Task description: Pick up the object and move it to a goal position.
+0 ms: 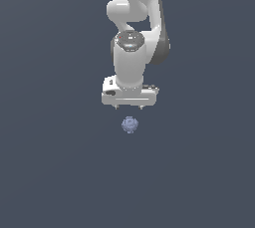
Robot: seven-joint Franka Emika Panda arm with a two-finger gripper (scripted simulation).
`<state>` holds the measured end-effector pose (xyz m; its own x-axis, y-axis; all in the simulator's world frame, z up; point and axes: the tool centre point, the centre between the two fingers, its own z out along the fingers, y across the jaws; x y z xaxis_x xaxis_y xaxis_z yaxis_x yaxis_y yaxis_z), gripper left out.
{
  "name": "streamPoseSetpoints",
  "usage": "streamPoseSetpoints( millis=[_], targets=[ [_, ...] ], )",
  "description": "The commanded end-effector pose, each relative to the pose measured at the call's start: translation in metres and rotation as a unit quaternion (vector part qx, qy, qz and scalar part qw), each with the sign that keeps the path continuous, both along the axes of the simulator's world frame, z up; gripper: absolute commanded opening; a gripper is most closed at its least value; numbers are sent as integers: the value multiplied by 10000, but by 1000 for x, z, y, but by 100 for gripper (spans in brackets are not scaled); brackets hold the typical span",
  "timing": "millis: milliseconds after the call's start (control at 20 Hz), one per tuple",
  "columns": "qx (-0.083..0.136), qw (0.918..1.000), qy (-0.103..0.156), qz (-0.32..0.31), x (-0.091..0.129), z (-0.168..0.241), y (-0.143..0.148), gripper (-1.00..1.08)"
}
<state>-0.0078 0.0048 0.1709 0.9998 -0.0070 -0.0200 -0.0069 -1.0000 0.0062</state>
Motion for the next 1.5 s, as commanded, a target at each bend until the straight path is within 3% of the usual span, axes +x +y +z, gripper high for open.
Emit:
streamPoseSetpoints(
  millis=[0, 800, 1450],
  targets=[
    [0, 10000, 0, 0, 0, 0, 0, 100],
    [11, 9999, 97, 60, 0, 0, -2, 100],
    [17, 9957, 36, -925, 4, -26, 4, 100]
  ],
)
